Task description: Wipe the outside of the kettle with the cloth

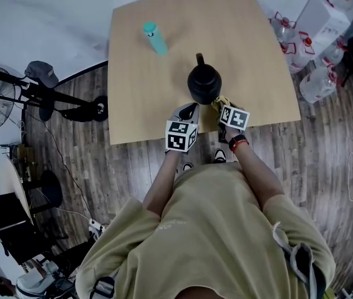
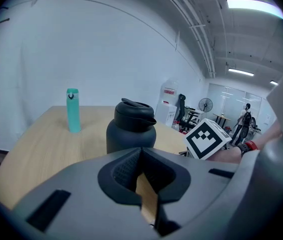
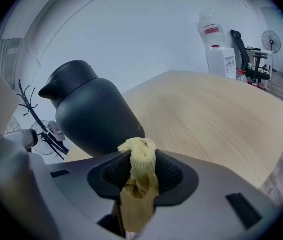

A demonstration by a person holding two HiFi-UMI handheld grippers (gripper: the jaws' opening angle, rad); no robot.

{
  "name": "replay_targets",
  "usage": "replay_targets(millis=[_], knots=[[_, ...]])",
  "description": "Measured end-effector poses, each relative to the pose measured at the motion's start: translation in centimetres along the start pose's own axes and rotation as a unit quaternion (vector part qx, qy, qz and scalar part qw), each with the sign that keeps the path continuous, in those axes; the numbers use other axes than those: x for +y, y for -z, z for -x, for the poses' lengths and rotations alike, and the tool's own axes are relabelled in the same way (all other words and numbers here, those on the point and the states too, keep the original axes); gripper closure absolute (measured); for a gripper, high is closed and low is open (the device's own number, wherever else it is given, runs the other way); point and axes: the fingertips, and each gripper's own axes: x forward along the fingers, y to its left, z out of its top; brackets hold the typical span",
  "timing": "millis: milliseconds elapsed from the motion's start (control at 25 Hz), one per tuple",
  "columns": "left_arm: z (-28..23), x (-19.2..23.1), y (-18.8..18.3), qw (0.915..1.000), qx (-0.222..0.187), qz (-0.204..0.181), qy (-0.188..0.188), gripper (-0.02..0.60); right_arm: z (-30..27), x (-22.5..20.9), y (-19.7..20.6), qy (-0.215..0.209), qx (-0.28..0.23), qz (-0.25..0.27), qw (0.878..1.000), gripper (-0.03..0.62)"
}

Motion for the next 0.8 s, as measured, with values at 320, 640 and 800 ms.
replay_targets(millis=[320, 640, 800], knots=[[-0.4, 0.5, 0.3, 0.9998, 0.008, 0.009, -0.017, 0.558, -1.2, -1.4, -1.5, 0.006, 0.002, -0.002, 1.0, 0.448], [0.3, 1.6, 0.1, 0.9994, 0.004, 0.014, -0.032, 0.558, -2.3, -2.1, -4.1, 0.022, -0.006, 0.055, 0.998, 0.453], [1.0, 2.2, -0.6, 0.9993, -0.003, 0.013, -0.035, 0.558, -2.6, -1.9, -6.2, 0.013, -0.024, 0.04, 0.999, 0.454]])
